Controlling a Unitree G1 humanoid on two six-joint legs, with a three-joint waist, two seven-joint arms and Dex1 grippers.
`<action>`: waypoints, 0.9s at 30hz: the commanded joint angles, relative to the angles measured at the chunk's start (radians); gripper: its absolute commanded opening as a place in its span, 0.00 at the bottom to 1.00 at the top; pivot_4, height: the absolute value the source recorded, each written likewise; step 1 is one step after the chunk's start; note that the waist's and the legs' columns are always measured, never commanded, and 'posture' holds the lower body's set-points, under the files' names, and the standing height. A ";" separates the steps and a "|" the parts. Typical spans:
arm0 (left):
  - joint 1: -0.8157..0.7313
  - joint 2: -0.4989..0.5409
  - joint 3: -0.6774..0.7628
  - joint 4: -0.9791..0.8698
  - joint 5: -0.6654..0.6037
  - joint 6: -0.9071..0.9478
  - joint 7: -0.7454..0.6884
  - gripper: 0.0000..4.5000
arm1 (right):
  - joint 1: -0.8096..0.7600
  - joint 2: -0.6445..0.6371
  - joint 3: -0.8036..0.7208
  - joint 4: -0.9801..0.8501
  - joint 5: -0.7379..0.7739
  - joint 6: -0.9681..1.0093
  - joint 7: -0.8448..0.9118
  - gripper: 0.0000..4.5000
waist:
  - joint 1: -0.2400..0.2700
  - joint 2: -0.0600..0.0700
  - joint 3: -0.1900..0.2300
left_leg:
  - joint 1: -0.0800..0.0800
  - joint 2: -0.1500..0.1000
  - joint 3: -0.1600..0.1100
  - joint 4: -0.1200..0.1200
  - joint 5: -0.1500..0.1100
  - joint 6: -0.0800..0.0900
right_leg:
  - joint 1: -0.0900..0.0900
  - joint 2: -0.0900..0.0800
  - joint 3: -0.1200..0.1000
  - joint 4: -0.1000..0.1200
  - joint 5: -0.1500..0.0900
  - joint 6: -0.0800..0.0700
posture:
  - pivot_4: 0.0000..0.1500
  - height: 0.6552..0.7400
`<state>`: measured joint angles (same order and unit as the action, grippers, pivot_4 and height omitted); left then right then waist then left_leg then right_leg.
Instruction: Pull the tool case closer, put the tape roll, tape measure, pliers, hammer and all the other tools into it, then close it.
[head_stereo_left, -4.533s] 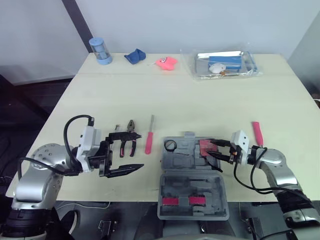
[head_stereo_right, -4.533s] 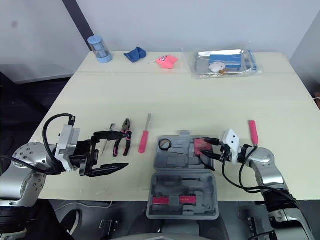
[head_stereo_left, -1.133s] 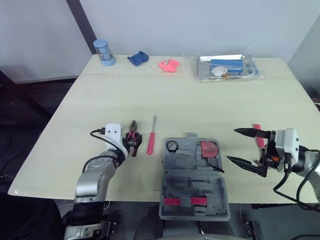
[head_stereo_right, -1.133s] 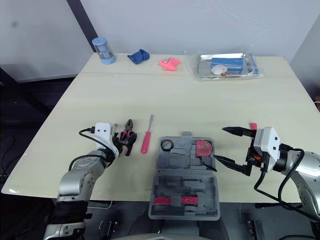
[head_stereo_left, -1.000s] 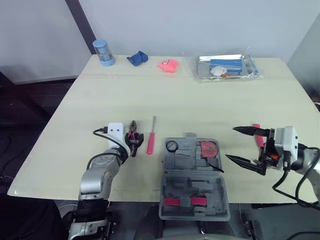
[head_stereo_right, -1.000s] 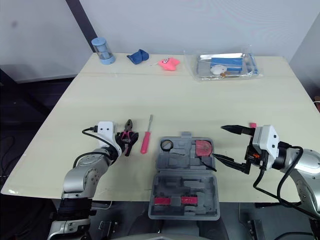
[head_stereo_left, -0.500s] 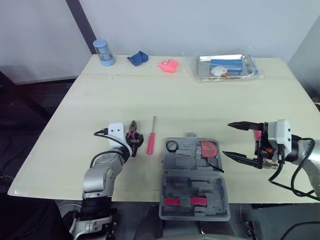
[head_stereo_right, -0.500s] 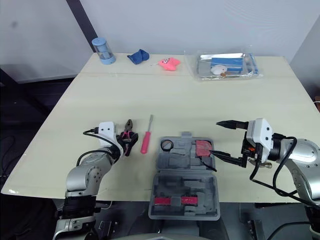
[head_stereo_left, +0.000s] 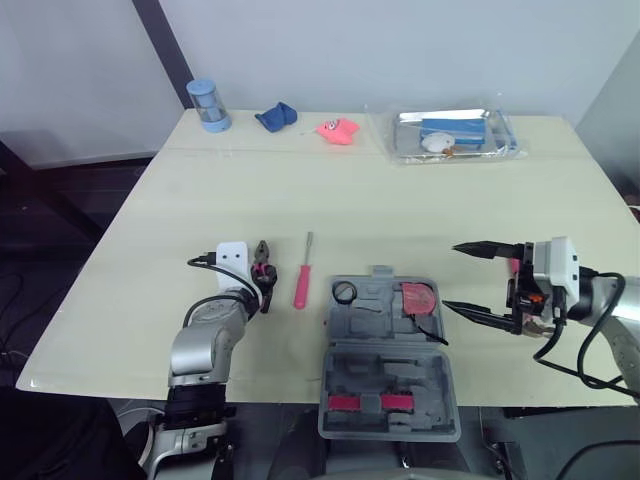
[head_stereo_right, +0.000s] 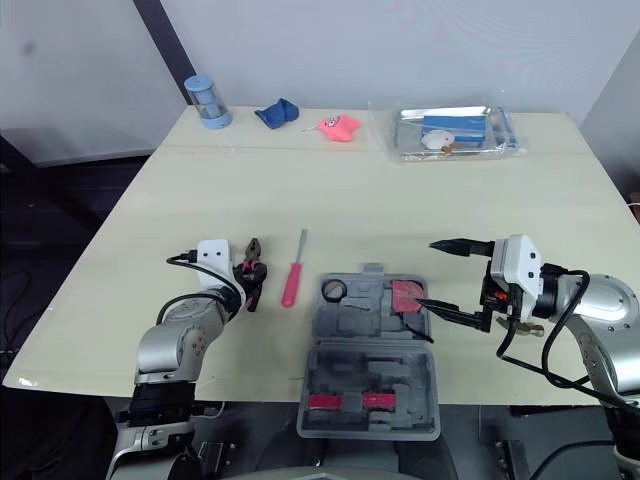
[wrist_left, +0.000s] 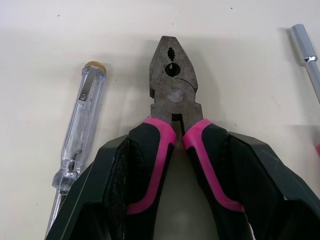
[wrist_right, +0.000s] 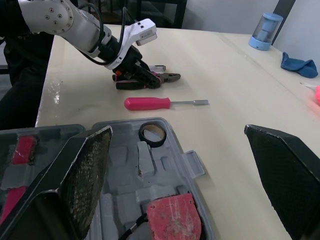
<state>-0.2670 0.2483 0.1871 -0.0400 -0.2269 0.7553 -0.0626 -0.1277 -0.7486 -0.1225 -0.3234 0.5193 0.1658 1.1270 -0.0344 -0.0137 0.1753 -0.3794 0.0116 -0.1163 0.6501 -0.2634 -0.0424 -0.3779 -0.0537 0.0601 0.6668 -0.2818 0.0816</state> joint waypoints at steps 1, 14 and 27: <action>-0.008 0.003 -0.004 -0.016 0.001 -0.006 -0.015 0.54 | -0.014 -0.001 -0.010 -0.004 0.009 -0.023 0.010 1.00 | 0.001 0.000 0.000 | 0.000 0.000 0.000 0.000 0.000 0.000 | 0.000 0.000 0.000 0.000 0.000 0.000 | 1.00 1.00; -0.006 0.339 -0.076 -0.238 -0.048 0.033 -0.376 0.54 | -0.107 -0.052 0.016 -0.028 0.032 0.164 -0.031 1.00 | -0.005 -0.001 0.001 | -0.002 0.000 -0.002 0.000 0.000 0.000 | -0.001 0.000 -0.002 0.000 0.000 0.000 | 1.00 1.00; -0.315 0.486 -0.398 -0.110 -0.076 -0.126 -0.928 0.54 | -0.371 -0.096 0.289 -0.035 -0.195 0.326 -0.086 1.00 | -0.005 0.001 0.003 | -0.005 -0.001 -0.004 -0.001 0.000 0.000 | -0.002 -0.001 -0.006 -0.003 0.000 0.000 | 1.00 1.00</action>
<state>-0.5511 0.7447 -0.1789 -0.1541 -0.3092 0.6695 -0.9370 -0.4593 -0.8465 0.1447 -0.3374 0.3675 0.4878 1.0577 -0.0397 -0.0126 0.1787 -0.3847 0.0108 -0.1205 0.6491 -0.2633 -0.0426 -0.3798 -0.0546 0.0545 0.6633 -0.2819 0.0815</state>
